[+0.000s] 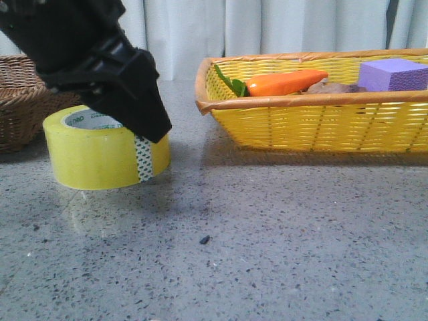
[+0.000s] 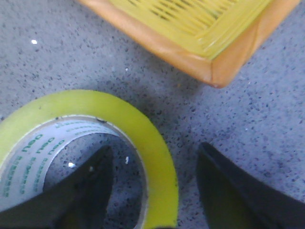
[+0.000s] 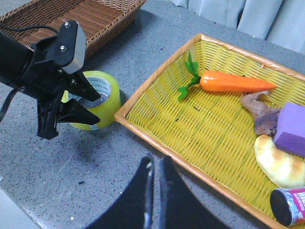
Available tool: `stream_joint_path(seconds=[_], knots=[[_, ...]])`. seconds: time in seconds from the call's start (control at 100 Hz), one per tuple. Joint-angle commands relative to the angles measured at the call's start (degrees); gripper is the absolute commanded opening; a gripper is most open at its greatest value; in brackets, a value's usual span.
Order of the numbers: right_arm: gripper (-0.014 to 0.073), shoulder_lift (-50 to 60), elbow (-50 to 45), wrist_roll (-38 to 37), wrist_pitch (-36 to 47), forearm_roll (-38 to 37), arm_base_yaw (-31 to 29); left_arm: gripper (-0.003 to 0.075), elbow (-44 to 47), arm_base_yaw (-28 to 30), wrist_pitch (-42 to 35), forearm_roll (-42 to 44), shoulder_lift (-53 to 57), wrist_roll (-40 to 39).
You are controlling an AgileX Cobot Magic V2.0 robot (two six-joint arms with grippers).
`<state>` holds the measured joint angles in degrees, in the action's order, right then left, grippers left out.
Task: Transfer tape with both arms
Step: 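Lower the left gripper onto the tape roll rim and grasp it, then lift the tape roll with the left gripper and lower it into the brown basket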
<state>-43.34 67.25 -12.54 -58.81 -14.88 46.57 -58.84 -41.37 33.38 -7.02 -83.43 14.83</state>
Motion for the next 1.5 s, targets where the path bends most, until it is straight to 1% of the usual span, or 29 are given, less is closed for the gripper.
stream_joint_path(seconds=[0.0, 0.16, 0.39, 0.46, 0.63, 0.7, 0.81, 0.89, 1.15, 1.27, 1.39, 1.49], knots=[[-0.0073, 0.15, 1.2, -0.09, 3.29, -1.89, -0.4, 0.0367, -2.06, 0.82, -2.2, -0.01, 0.77, -0.1], [-0.0073, 0.15, 1.2, -0.09, 3.29, -1.89, -0.4, 0.0367, -2.06, 2.04, -2.09, -0.01, 0.34, -0.1], [-0.0073, 0.15, 1.2, -0.09, 3.29, -1.89, -0.4, 0.0358, -2.06, 2.06, -0.11, -0.13, 0.25, -0.1], [-0.0073, 0.15, 1.2, -0.09, 3.29, -1.89, -0.4, 0.032, -2.06, 2.06, 0.35, -0.13, 0.25, -0.1], [-0.0073, 0.15, 1.2, -0.09, 3.29, -1.89, -0.4, 0.016, -2.06, 2.06, 0.43, -0.22, 0.25, -0.1], [-0.0073, 0.15, 1.2, -0.09, 3.13, -1.89, -0.4, 0.0109, -2.06, 2.06, 0.43, -0.25, 0.25, -0.1], [-0.0073, 0.15, 1.2, -0.09, 2.9, -1.89, -0.4, 0.0048, -2.53, 2.06, 0.43, -0.25, 0.25, -0.1], [-0.0073, 0.15, 1.2, -0.09, 2.9, -1.89, -0.4, 0.0022, -3.41, 2.06, 0.43, -0.25, 0.25, -0.1], [-0.0073, 0.15, 1.2, -0.09, 2.09, -1.79, -0.4, 0.002, -12.06, 2.06, 5.17, -0.25, 0.25, -0.1], [-0.0073, 0.15, 1.15, -0.09, 1.61, -1.79, -0.4, 0.002, -16.79, 2.17, 7.59, 3.67, 0.25, -0.1], [-0.0073, 0.15, 1.15, -0.55, 1.52, -1.39, -0.4, 0.002, -21.02, 4.53, 10.44, 4.88, 0.35, -0.1], [-0.0073, 0.15, 1.15, -0.53, 1.65, -0.94, -0.4, 0.002, -23.75, 8.02, 13.57, 4.88, 0.46, -0.1]])
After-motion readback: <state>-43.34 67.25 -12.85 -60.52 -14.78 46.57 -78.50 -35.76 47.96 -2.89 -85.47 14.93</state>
